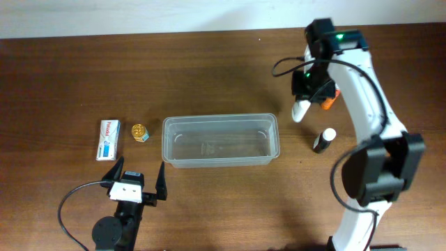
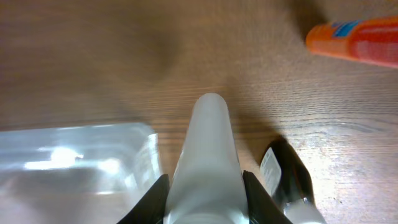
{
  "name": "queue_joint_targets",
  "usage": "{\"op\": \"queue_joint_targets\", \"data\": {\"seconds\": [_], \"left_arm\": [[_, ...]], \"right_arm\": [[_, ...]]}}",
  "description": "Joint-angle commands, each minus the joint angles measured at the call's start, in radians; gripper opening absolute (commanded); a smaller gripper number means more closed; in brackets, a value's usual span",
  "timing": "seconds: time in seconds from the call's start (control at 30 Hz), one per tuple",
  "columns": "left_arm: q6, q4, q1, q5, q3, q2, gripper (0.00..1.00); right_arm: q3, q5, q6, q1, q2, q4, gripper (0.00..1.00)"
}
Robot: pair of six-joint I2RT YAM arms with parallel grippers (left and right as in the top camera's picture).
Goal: Pack container
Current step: 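Lower the right gripper and grasp the white lotion bottle, then carry the lotion bottle with the right gripper over the container's right end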
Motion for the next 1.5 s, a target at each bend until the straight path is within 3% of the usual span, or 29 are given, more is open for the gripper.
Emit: {"op": "queue_joint_targets", "data": {"seconds": [0.0, 0.27, 0.5, 0.77, 1.07, 1.47], "left_arm": [[0.016, -0.005, 0.003, -0.003, -0.003, -0.004, 0.99], [0.016, -0.005, 0.003, -0.003, -0.003, -0.004, 0.99], [0.016, -0.005, 0.003, -0.003, -0.003, -0.004, 0.99], [0.016, -0.005, 0.003, -0.003, -0.003, -0.004, 0.99], [0.016, -0.005, 0.003, -0.003, -0.003, -0.004, 1.00], [0.016, -0.005, 0.003, -0.003, -0.003, -0.004, 0.99]], "right_arm": [[0.076, -0.078, -0.034, 0.005, -0.111, -0.033, 0.21], [0.103, -0.173, -0.051, 0.033, -0.258, -0.104, 0.21], [0.103, -0.180, -0.054, 0.149, -0.340, -0.143, 0.23], [0.071, -0.036, 0.043, 0.296, -0.318, -0.138, 0.22], [-0.090, 0.095, 0.161, 0.396, -0.314, -0.028, 0.22], [-0.393, 0.102, 0.202, 0.403, -0.314, 0.233, 0.23]]}}
